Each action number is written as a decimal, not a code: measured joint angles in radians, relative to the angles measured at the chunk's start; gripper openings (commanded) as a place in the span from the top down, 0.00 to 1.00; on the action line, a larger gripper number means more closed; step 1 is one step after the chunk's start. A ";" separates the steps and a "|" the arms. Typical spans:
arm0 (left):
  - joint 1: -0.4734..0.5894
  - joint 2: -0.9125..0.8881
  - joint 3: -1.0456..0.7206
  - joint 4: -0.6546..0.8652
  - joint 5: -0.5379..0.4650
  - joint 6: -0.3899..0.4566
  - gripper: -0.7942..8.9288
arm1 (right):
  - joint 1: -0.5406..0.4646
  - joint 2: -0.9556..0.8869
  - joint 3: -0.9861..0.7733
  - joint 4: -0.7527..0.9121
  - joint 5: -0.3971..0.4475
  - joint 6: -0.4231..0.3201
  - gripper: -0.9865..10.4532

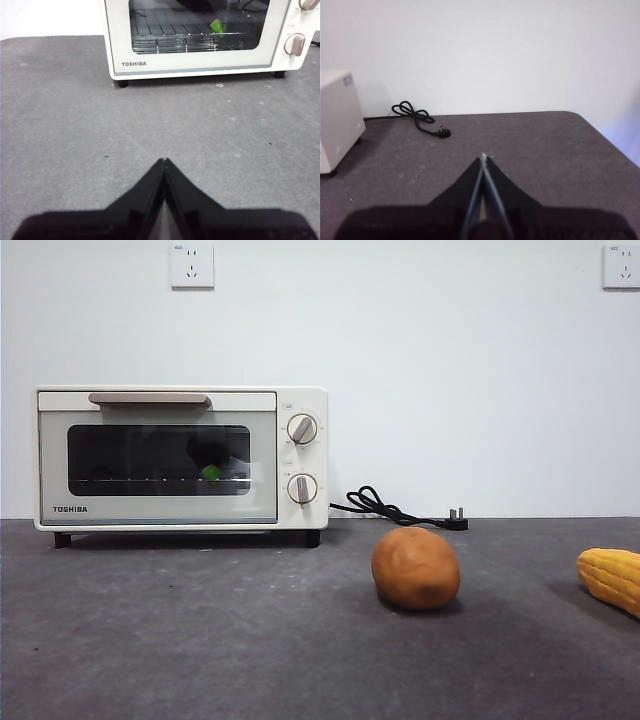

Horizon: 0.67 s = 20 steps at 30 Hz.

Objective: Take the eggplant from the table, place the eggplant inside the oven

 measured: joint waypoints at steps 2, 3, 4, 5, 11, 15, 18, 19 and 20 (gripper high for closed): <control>0.000 0.000 0.000 0.000 0.000 0.000 0.92 | 0.000 -0.035 -0.054 0.031 0.000 0.000 0.91; 0.000 0.000 0.000 0.000 0.000 0.000 0.92 | 0.000 -0.055 -0.083 0.039 0.000 0.002 0.91; 0.000 0.000 0.000 0.000 0.000 0.000 0.92 | 0.000 -0.077 -0.111 0.043 0.000 0.005 0.91; 0.000 0.000 0.000 0.000 0.000 0.000 0.92 | 0.000 -0.094 -0.135 0.045 0.000 0.010 0.91; 0.000 0.004 0.000 0.000 0.000 0.000 0.92 | 0.000 -0.108 -0.240 0.090 -0.012 0.066 0.91; 0.000 0.016 0.000 0.001 0.000 0.000 0.92 | 0.000 -0.108 -0.283 0.090 -0.012 0.100 0.91; 0.000 0.020 0.000 0.001 0.000 0.000 0.92 | 0.000 -0.108 -0.312 0.093 -0.012 0.115 0.91; 0.000 0.021 0.000 0.001 0.000 0.000 0.92 | 0.000 -0.108 -0.324 0.093 -0.013 0.120 0.91; 0.000 0.022 0.000 0.001 0.000 0.000 0.92 | 0.000 -0.108 -0.334 0.092 -0.012 0.122 0.91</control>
